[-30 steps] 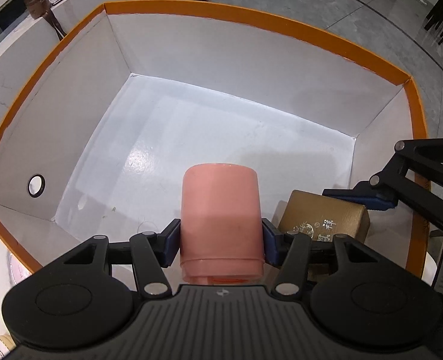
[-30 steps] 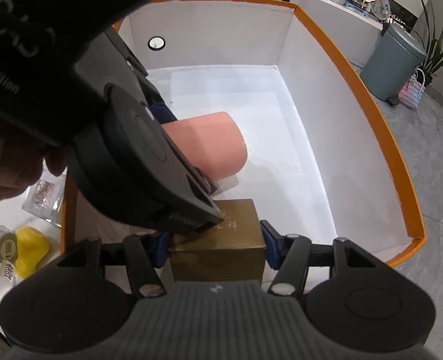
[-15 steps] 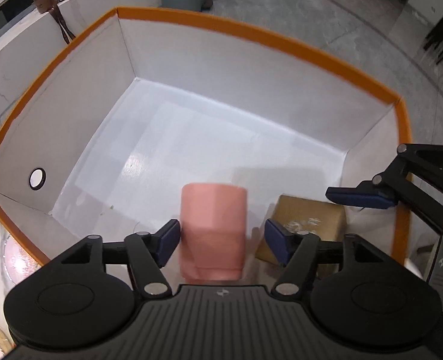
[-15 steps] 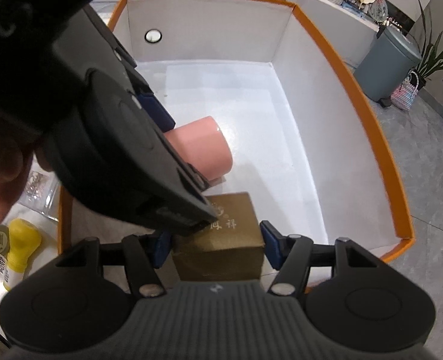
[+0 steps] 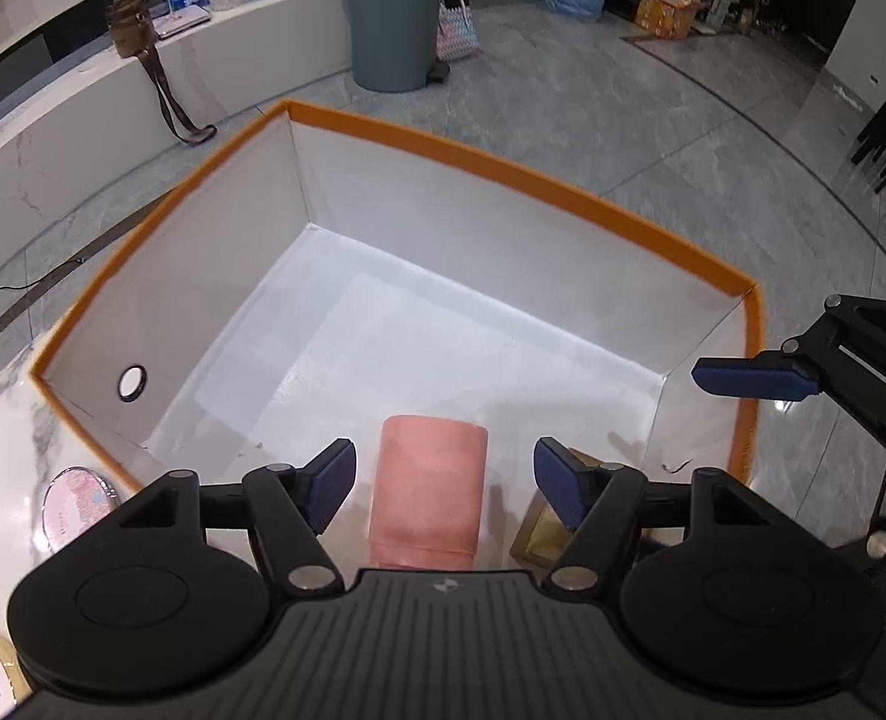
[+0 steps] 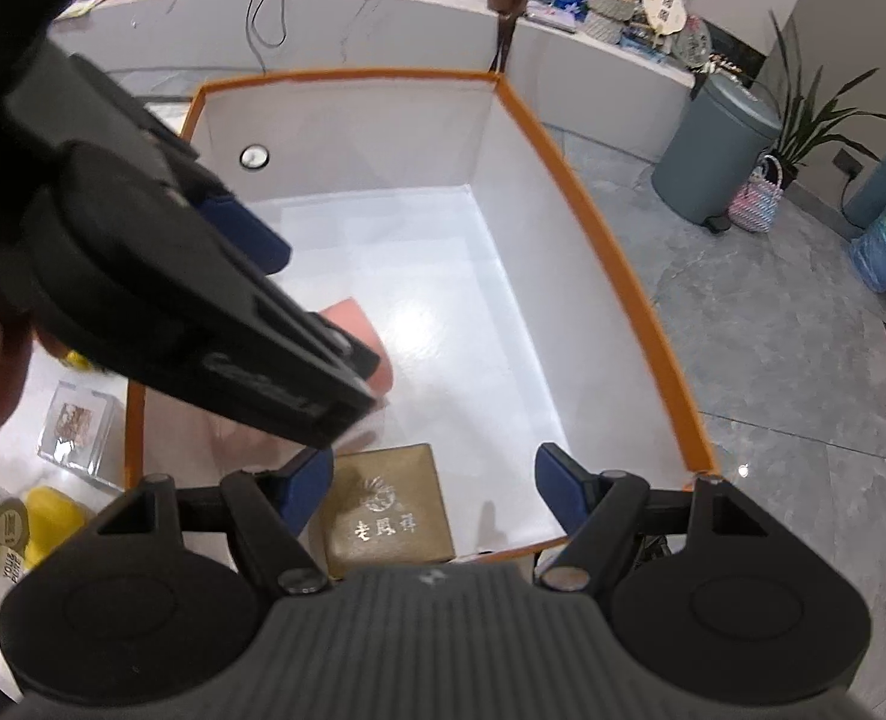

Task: Organize rigid objects
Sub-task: 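Open both tools to release cup and box inside, then withdraw, then grasp white-grey jar with left tool while right tool grasps yellow-capped bottle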

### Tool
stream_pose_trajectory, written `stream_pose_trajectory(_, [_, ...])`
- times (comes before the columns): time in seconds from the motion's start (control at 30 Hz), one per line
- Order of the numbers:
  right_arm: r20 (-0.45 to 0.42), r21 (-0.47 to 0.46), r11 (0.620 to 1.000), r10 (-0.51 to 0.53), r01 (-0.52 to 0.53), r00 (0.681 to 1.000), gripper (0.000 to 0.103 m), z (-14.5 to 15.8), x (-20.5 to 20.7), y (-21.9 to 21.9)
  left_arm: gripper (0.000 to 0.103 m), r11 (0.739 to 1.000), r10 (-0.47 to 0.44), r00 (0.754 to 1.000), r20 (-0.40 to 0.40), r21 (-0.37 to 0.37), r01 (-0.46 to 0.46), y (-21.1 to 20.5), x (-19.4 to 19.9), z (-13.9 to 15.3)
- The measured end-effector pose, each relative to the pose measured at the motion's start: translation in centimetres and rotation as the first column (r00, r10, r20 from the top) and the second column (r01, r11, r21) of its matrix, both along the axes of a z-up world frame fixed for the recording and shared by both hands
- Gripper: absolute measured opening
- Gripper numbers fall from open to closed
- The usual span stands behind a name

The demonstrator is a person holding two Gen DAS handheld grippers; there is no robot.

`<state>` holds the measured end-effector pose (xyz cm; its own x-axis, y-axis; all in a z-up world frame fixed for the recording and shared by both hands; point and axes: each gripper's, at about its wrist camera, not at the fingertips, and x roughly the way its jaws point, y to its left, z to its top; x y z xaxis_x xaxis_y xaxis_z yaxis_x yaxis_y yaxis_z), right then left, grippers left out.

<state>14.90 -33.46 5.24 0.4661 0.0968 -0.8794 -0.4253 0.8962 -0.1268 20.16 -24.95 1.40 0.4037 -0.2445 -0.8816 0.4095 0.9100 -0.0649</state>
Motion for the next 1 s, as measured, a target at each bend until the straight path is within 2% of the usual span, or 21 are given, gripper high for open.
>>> stream_pose_trajectory(0.17, [0.040,0.019,1.000,-0.020,0.019,0.999,0.073,1.4,-0.4,-0.2,0.080,0.999,0.023,0.999,0.028,-0.024,-0.023,1.0,-1.0,1.7])
stream_pose_trajectory(0.47, [0.087,0.029,0.999,0.018,-0.021,0.996,0.073,3.4,-2.2,1.5,0.081,0.995,0.075,0.993,0.092,-0.069,-0.069,4.9,-4.3,4.4])
stream_pose_trajectory(0.53, [0.092,0.027,0.999,0.029,-0.031,0.995,0.073,3.6,-2.4,2.0,0.082,0.991,0.104,0.990,0.094,-0.096,-0.095,6.3,-5.1,4.5])
stream_pose_trajectory(0.73, [0.114,0.022,0.997,0.067,-0.070,0.991,0.073,4.4,-3.0,4.2,0.082,0.979,0.184,0.976,0.118,-0.105,-0.172,9.9,-9.0,4.8])
stream_pose_trajectory(1.0, [0.121,0.000,0.991,0.132,-0.133,0.984,0.073,4.4,-4.2,7.1,0.082,0.951,0.261,0.958,0.122,-0.205,-0.233,14.2,-14.2,4.5])
